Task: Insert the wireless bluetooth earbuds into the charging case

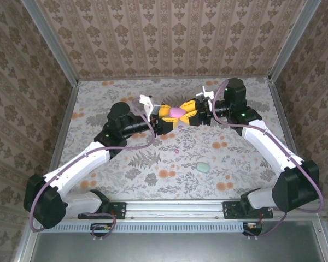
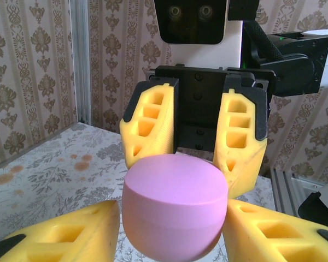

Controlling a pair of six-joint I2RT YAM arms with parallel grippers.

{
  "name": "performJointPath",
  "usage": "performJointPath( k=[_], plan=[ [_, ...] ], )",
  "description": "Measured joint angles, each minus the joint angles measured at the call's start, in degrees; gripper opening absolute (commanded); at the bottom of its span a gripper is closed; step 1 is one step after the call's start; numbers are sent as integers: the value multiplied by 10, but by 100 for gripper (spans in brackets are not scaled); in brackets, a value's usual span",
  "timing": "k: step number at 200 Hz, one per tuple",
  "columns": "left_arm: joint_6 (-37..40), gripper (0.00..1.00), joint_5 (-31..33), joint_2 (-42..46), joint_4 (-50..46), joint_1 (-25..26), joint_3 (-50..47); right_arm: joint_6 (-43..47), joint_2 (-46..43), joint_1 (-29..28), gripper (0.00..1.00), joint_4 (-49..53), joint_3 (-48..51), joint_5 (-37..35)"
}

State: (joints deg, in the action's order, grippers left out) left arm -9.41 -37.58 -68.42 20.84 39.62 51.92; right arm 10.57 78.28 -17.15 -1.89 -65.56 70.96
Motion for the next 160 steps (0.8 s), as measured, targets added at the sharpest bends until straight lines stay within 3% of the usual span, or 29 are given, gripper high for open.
performJointPath(
  k=[122,160],
  plan=[
    [2,50,-2,0,-13,2,3,0,0,-3,34,0,-1,0],
    [7,43,-3,0,-21,4,7,0,0,-3,34,0,-1,-1]
  ],
)
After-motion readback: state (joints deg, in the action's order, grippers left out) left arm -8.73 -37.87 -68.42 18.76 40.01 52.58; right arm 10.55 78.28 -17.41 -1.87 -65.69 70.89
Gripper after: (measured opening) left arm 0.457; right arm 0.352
